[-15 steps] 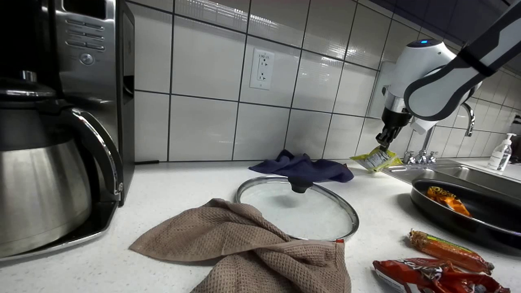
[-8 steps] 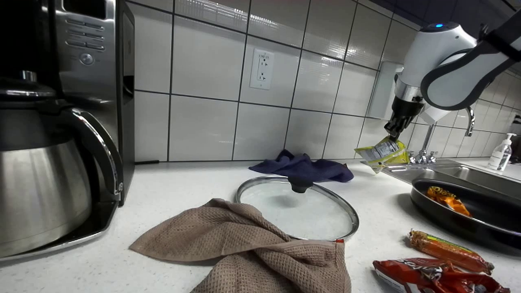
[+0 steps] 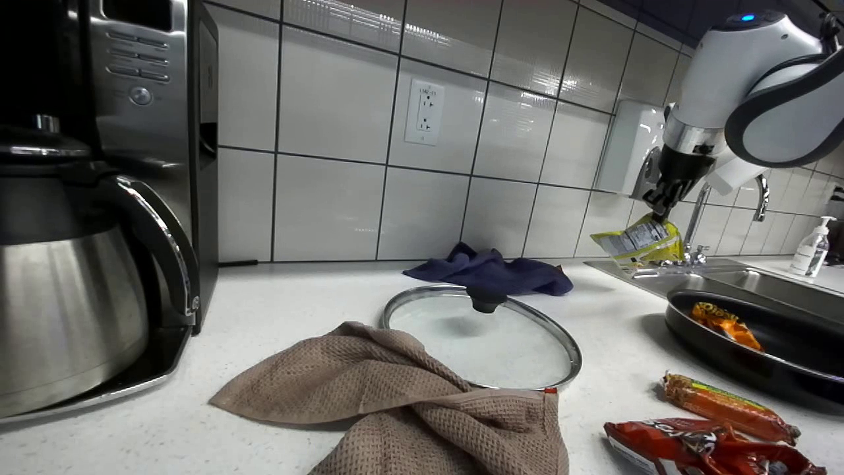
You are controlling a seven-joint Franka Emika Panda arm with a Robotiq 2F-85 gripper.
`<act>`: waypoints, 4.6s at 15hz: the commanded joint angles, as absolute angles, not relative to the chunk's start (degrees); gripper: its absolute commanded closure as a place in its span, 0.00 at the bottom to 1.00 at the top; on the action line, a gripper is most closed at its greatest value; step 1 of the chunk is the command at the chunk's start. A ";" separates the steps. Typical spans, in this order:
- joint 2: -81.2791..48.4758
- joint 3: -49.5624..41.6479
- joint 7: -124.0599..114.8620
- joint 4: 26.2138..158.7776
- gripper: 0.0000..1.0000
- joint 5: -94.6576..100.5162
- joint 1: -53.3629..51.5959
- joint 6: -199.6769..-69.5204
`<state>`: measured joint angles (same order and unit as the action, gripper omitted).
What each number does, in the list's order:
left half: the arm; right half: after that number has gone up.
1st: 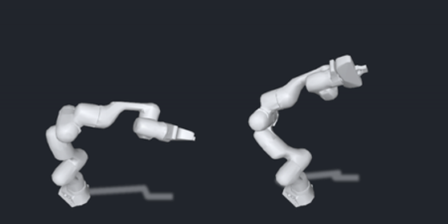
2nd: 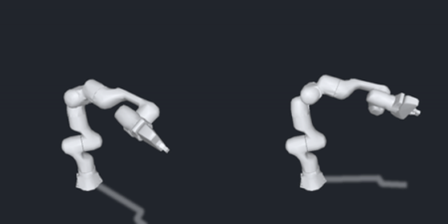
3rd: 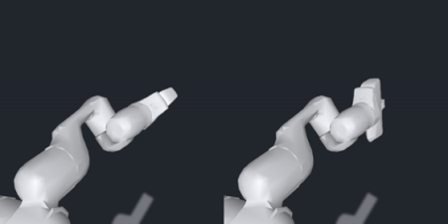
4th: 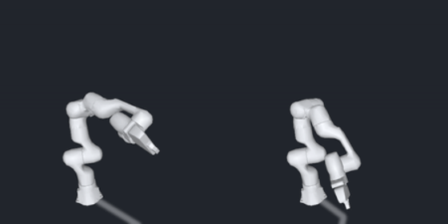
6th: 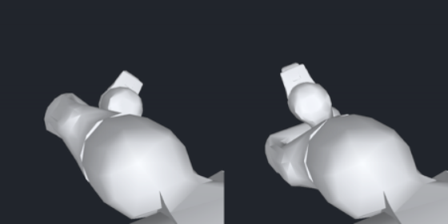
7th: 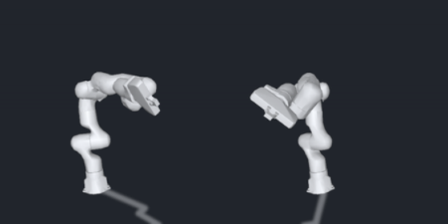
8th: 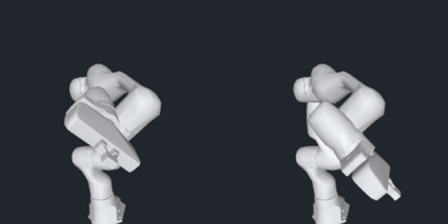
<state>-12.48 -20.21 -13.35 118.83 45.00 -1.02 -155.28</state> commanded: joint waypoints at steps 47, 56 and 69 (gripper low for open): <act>3.16 -11.98 -11.71 132.29 1.00 40.82 9.95 -133.74; -3.95 -12.70 -16.17 129.45 1.00 42.41 9.37 -133.69; -6.39 -13.00 -15.82 124.76 0.21 40.10 8.83 -134.26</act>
